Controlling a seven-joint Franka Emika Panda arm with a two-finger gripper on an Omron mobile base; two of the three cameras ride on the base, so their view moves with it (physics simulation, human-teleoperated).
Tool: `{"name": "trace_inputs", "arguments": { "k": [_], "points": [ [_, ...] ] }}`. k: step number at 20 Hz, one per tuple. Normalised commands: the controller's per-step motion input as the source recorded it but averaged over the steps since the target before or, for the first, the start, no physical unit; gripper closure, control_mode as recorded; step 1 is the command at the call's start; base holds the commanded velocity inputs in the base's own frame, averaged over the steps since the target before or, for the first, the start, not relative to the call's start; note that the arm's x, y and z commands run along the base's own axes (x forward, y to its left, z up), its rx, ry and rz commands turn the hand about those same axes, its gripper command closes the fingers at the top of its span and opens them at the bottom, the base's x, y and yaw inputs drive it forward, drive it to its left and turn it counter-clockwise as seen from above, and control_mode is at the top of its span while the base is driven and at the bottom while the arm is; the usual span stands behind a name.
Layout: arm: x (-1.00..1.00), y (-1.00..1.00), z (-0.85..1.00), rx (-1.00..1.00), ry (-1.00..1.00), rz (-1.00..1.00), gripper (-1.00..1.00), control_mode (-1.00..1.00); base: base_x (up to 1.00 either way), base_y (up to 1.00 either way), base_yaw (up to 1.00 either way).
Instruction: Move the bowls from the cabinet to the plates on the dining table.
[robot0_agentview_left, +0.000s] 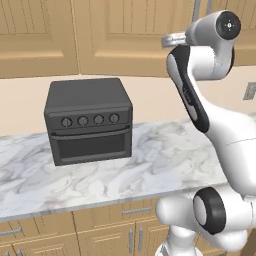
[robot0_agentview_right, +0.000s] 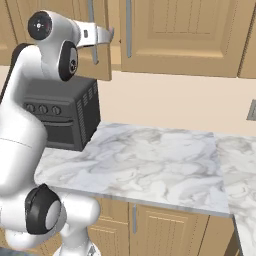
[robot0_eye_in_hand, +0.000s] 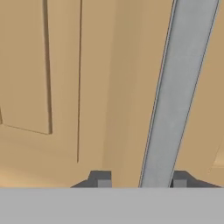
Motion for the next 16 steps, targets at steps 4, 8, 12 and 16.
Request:
{"name": "trace_inputs", "arguments": {
  "k": [4,8,12,16],
  "points": [
    [-0.49,0.43,-0.05,0.03,-0.08,-0.04,1.0,-1.0,0.0,0.0,0.0],
    [-0.49,0.43,-0.06,0.02,-0.08,-0.04,1.0,-1.0,0.0,0.0,0.0],
    [-0.49,0.45,-0.08,0.01,-0.08,-0.04,1.0,-1.0,0.0,0.0,0.0],
    [-0.49,0.45,-0.09,0.01,-0.07,-0.04,1.0,-1.0,0.0,0.0,0.0]
  ]
}}
